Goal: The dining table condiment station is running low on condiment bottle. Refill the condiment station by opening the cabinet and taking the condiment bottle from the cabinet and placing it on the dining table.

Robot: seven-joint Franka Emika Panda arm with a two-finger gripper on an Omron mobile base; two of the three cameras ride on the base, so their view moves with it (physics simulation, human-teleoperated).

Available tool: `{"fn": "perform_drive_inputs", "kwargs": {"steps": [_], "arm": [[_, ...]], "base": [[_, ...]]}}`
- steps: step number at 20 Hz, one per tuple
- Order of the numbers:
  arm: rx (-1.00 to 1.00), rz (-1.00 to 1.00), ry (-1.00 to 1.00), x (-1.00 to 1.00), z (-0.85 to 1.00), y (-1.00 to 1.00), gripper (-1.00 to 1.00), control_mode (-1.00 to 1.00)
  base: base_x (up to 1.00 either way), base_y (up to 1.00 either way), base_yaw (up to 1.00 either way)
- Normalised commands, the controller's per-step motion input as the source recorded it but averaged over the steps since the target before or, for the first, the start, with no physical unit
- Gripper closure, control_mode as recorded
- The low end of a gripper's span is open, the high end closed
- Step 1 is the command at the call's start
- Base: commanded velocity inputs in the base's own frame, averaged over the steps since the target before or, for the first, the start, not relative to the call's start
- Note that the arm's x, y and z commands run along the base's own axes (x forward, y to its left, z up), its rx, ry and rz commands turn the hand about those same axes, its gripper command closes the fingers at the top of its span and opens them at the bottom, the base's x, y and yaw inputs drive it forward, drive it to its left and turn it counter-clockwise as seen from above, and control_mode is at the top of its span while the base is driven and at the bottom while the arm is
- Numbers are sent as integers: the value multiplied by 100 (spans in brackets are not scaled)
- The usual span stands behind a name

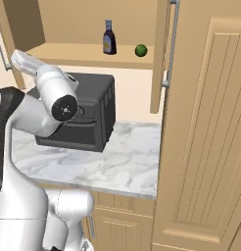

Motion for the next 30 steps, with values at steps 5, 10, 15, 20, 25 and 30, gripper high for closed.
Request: {"fn": "perform_drive_inputs", "kwargs": {"steps": [5,10,15,20,25,30], "arm": [[14,22,23,88,-9,43,-100,-100],[4,22,18,48,-10,90,-100,-100],[-6,18,2,0,-1,100,-100,-100],[-17,8,-8,-35,0,100,-100,-100],[-19,1,-16,-26,0,100,-100,-100],[-17,-2,-14,-19,0,81,-100,-100]], "base": [[0,0,0],[0,0,0],[0,0,0],[0,0,0],[0,0,0],[0,0,0]]}}
